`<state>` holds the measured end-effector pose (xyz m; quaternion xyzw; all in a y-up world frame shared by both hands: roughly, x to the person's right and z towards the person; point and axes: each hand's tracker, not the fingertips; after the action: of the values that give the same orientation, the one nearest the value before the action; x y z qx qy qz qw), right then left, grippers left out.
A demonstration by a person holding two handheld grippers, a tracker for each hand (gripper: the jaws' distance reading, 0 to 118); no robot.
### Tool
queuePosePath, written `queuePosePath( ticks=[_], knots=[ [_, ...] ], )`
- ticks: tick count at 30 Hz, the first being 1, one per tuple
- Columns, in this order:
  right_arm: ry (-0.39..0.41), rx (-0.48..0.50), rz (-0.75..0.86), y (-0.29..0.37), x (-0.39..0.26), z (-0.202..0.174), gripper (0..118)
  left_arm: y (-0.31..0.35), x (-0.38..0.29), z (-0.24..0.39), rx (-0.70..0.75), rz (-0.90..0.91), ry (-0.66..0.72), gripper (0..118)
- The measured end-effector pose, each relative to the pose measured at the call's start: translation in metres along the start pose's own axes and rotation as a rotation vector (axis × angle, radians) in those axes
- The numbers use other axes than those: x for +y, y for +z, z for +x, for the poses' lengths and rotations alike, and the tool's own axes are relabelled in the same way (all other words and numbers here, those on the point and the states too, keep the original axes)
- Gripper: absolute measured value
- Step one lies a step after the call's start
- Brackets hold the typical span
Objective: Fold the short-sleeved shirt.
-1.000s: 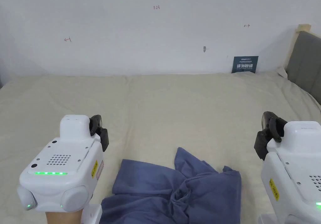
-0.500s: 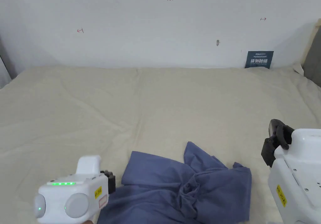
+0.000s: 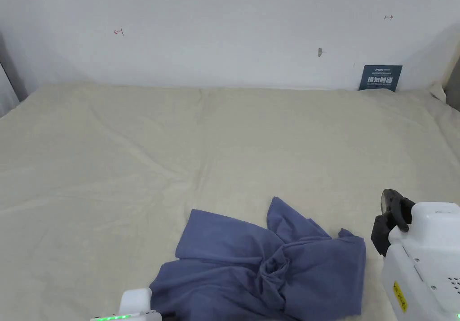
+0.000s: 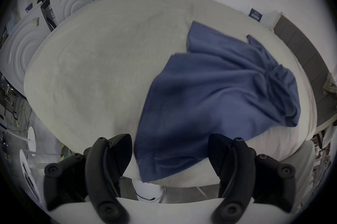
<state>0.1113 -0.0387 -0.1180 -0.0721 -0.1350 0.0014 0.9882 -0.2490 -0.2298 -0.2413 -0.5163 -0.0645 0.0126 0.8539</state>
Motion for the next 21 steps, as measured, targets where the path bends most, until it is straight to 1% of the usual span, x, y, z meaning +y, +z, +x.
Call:
queuePosePath(
  ticks=[1, 3, 4, 5, 6, 7, 8, 9, 10, 11, 12, 13, 14, 16, 17, 18, 20, 21],
  knots=[
    [0.002, -0.002, -0.008, -0.001, -0.001, 0.001, 0, -0.006, -0.002, 0.001, -0.001, -0.004, -0.003, 78],
    [0.002, -0.005, -0.019, -0.003, -0.004, 0.005, 0, -0.005, -0.003, 0.008, 0.028, 0.015, -0.012, 76],
    [0.003, -0.008, -0.027, -0.004, -0.005, 0.007, 0, -0.001, -0.003, 0.010, 0.037, 0.024, -0.019, 67],
    [0.005, -0.014, -0.038, -0.007, -0.008, 0.010, 0, 0.002, -0.003, 0.010, 0.030, 0.031, -0.022, 51],
    [0.006, -0.020, -0.052, -0.010, -0.010, 0.012, 0, 0.006, 0.000, 0.011, 0.018, 0.048, -0.031, 26],
    [0.001, -0.026, -0.072, -0.015, -0.013, 0.016, 0, 0.009, 0.002, 0.009, -0.069, 0.069, -0.018, 5],
    [-0.008, -0.032, -0.101, -0.021, -0.017, 0.020, 0, 0.011, 0.005, 0.009, -0.093, 0.066, 0.019, 5],
    [-0.017, -0.036, -0.140, -0.028, -0.021, 0.024, 0, 0.012, 0.010, 0.011, -0.089, 0.053, 0.016, 5],
    [-0.026, -0.042, -0.168, -0.037, -0.026, 0.028, 10, 0.016, 0.015, 0.010, -0.125, 0.072, 0.029, 5],
    [-0.033, -0.043, -0.200, -0.046, -0.030, 0.032, 32, 0.022, 0.019, 0.009, -0.138, 0.112, 0.051, 5],
    [-0.036, -0.052, -0.266, -0.061, -0.037, 0.038, 60, 0.031, 0.024, 0.009, -0.144, 0.143, 0.059, 5],
    [-0.061, -0.042, -0.321, -0.076, -0.043, 0.043, 91, 0.039, 0.030, 0.009, -0.160, 0.174, 0.061, 5],
    [-0.075, -0.037, -0.388, -0.094, -0.051, 0.048, 100, 0.045, 0.036, 0.006, -0.173, 0.199, 0.064, 5],
    [-0.122, -0.058, -0.465, -0.125, -0.069, 0.059, 100, 0.057, 0.047, 0.006, -0.204, 0.223, 0.056, 5],
    [-0.136, -0.058, -0.514, -0.141, -0.077, 0.064, 100, 0.061, 0.052, 0.006, -0.211, 0.234, 0.053, 5],
    [-0.168, -0.054, -0.575, -0.159, -0.087, 0.069, 100, 0.064, 0.057, 0.008, -0.215, 0.242, 0.052, 5],
    [-0.167, -0.057, -0.693, -0.189, -0.108, 0.075, 100, 0.066, 0.064, 0.011, -0.224, 0.248, 0.039, 5],
    [-0.167, -0.050, -0.721, -0.200, -0.117, 0.077, 100, 0.065, 0.066, 0.013, -0.219, 0.250, 0.028, 5]
  ],
)
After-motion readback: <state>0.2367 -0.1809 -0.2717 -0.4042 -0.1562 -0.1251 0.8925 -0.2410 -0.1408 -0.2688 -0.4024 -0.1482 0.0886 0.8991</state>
